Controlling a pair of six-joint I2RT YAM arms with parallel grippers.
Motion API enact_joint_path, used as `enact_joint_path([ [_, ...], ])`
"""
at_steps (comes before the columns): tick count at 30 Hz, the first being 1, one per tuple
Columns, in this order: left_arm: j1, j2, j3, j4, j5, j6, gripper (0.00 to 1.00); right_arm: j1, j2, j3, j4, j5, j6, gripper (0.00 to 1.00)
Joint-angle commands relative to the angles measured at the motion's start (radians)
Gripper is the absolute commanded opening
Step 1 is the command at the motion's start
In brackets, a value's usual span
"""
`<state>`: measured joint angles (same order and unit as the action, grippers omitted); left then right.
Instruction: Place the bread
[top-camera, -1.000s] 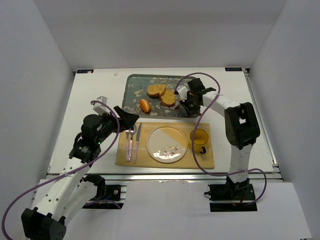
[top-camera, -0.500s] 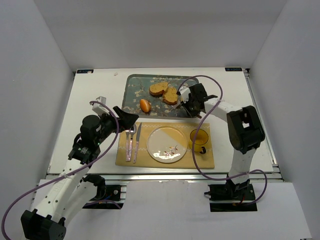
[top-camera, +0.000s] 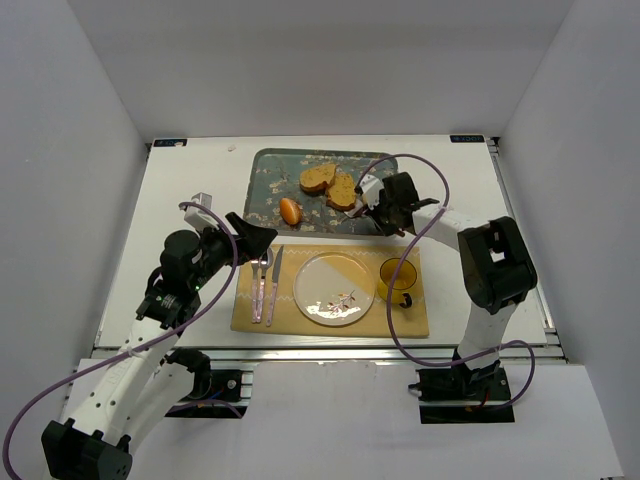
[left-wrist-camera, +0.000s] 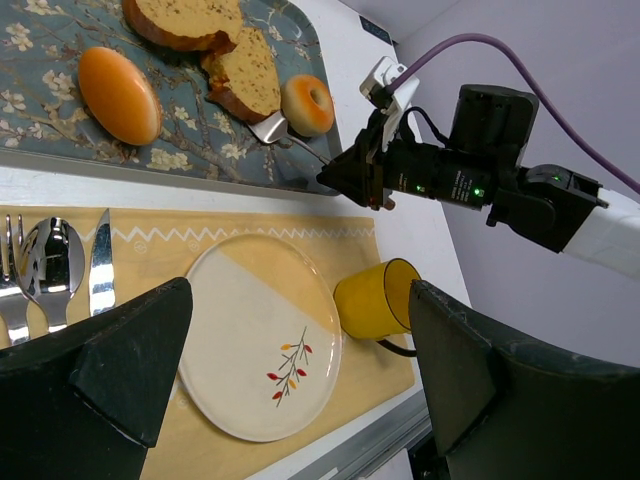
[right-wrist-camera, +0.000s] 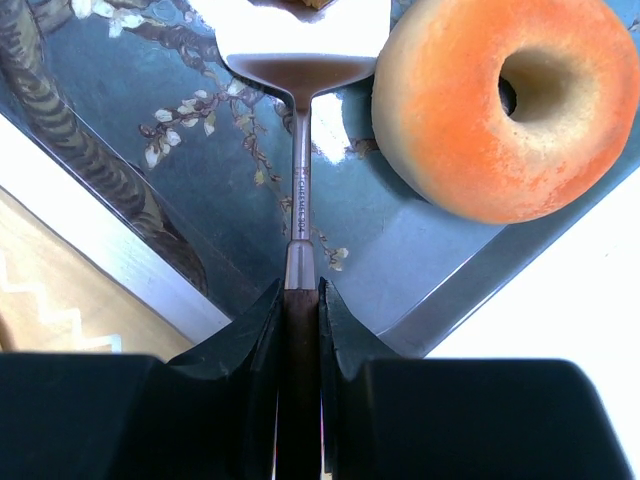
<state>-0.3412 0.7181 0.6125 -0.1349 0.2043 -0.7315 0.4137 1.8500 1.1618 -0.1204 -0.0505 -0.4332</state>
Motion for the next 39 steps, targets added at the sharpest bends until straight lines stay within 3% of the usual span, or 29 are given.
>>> enact_joint_path([
  [1,0.007,-0.014,0.018,0.001,-0.006,-0.003,0.98,0.007,-0.063,-0.010,0.096,0.000,-0.033,0.00],
  [39,0.007,-0.009,0.020,0.008,-0.002,-0.003,0.98,0.053,-0.175,-0.050,0.176,-0.031,-0.041,0.00],
])
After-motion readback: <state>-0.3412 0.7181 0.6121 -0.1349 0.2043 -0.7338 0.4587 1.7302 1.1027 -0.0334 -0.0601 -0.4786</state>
